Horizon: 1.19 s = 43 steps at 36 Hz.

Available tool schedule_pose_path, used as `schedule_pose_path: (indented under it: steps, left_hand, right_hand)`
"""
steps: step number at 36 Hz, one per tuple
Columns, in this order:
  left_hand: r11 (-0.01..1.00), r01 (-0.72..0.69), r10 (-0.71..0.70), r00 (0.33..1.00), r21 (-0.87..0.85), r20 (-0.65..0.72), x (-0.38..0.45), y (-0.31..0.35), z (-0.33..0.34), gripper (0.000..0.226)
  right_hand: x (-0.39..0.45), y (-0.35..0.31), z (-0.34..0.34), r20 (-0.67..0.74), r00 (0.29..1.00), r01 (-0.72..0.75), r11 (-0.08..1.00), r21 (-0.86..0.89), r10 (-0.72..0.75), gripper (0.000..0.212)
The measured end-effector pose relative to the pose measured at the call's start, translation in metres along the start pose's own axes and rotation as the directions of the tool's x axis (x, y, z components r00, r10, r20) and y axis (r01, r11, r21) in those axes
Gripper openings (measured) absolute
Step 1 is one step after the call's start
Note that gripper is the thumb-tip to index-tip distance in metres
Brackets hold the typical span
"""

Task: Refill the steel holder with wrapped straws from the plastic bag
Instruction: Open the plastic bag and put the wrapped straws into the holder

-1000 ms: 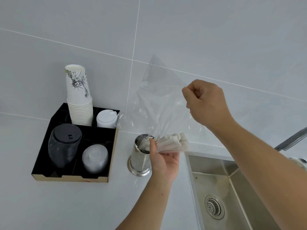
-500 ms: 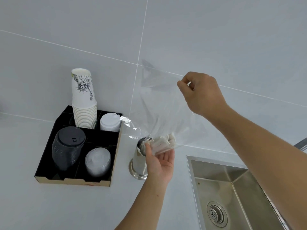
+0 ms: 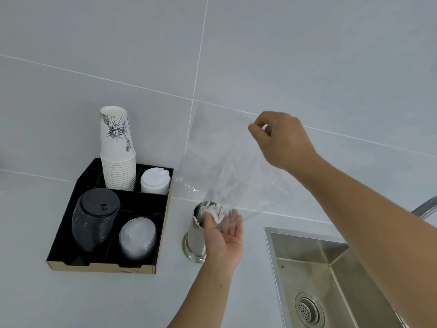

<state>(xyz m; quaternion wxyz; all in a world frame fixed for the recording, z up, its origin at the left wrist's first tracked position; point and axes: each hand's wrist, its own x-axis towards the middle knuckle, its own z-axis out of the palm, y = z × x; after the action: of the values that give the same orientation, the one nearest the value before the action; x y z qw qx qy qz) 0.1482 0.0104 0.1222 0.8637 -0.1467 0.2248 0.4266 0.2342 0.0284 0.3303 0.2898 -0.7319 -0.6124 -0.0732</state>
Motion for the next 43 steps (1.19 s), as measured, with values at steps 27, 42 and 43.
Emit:
schedule_pose_path:
  steps: [27,42,43]
  left_hand:
    - [0.990,-0.040,0.039,0.999,0.137,0.008,-0.033,-0.013,-0.004,0.027]
    - [0.950,-0.125,0.125,0.992,0.286,0.018,-0.051,-0.029,-0.014,0.013]
    - [0.944,-0.135,0.136,0.991,0.300,0.018,-0.054,-0.029,-0.014,0.014]
  right_hand:
    - [-0.042,0.010,-0.106,-0.181,0.983,-0.009,0.994,0.113,0.029,0.021]
    - [-0.091,0.049,-0.141,-0.238,0.964,-0.067,0.975,0.213,0.118,0.022]
    - [-0.094,0.052,-0.142,-0.238,0.962,-0.076,0.969,0.236,0.133,0.022]
